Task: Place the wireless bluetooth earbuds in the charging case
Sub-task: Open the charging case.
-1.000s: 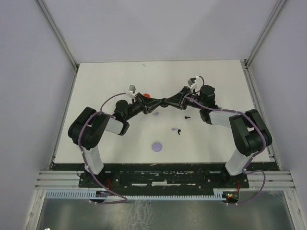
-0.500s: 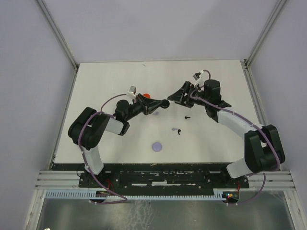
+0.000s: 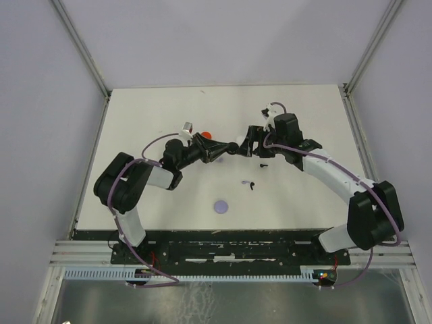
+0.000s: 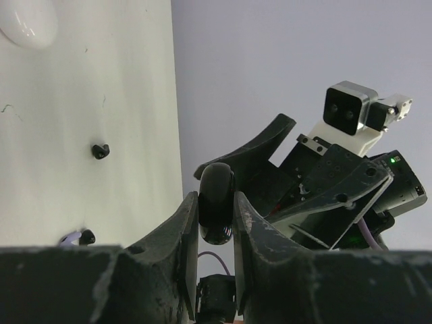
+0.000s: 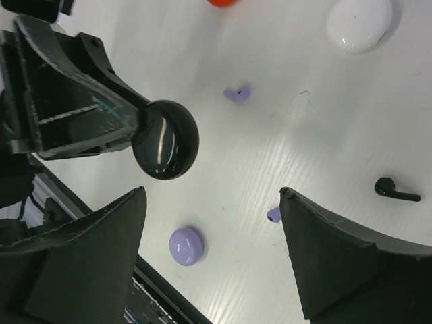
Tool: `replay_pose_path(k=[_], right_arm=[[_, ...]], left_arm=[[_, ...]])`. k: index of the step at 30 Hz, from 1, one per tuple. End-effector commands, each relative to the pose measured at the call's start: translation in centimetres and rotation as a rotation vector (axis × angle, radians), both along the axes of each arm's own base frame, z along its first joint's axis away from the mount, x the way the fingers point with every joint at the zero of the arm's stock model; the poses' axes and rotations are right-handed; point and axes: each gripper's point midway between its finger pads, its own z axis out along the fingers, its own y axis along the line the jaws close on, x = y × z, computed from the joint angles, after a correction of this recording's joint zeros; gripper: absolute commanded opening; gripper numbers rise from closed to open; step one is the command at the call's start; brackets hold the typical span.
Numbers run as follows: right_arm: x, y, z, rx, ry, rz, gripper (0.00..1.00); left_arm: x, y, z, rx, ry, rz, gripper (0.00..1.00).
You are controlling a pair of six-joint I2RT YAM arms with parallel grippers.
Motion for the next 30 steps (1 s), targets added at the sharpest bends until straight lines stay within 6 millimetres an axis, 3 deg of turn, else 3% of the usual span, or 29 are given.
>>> replay_pose_path(k=[1,18,30], right_arm=[[1.4,0.2,0.6,-0.07,-0.061,-0.006,0.88],[3.3,0.4,-0.8,-0.109,-0.057,-0.038,0.88],[4.2,0.5,-2.7,-0.14,-0.031,-0.042,0.88]], left_arm=[[0.3,-0.6,3.7,-0.02,-0.124,-0.004,0.03],[-1.2,-0.9,3.8,-0.022,-0.116,-0.048,0.03],[-1.5,-1.0,5.0,-0.082,-0.122,-0.055,0.03]])
